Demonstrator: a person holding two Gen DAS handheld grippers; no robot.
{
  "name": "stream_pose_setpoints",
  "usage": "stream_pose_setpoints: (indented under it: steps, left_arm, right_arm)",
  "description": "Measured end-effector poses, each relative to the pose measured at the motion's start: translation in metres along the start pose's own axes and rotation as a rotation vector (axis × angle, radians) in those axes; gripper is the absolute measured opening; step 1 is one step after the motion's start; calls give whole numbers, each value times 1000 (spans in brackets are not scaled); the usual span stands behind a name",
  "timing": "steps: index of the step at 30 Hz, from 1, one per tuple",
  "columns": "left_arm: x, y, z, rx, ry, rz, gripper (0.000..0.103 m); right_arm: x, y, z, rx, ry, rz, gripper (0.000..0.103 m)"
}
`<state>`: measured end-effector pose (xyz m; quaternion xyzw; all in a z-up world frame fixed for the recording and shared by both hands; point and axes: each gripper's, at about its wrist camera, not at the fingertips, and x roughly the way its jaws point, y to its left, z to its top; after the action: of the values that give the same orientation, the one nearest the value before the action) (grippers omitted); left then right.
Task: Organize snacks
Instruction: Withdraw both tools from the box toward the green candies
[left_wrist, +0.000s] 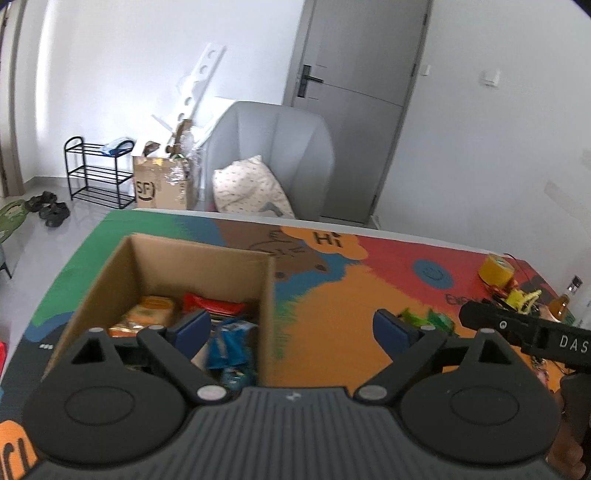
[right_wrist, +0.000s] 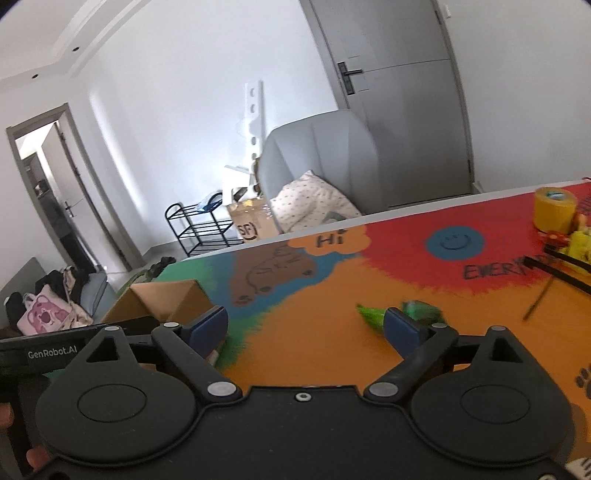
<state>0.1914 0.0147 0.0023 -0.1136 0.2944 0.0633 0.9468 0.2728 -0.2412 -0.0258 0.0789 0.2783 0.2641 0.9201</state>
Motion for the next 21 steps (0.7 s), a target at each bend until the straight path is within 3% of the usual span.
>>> stream_pose_setpoints:
  steps: [21]
  left_arm:
    - [30, -68, -8, 67, 55, -105, 94]
  right_arm:
    - [-19, -65, -14, 73, -6, -88, 93]
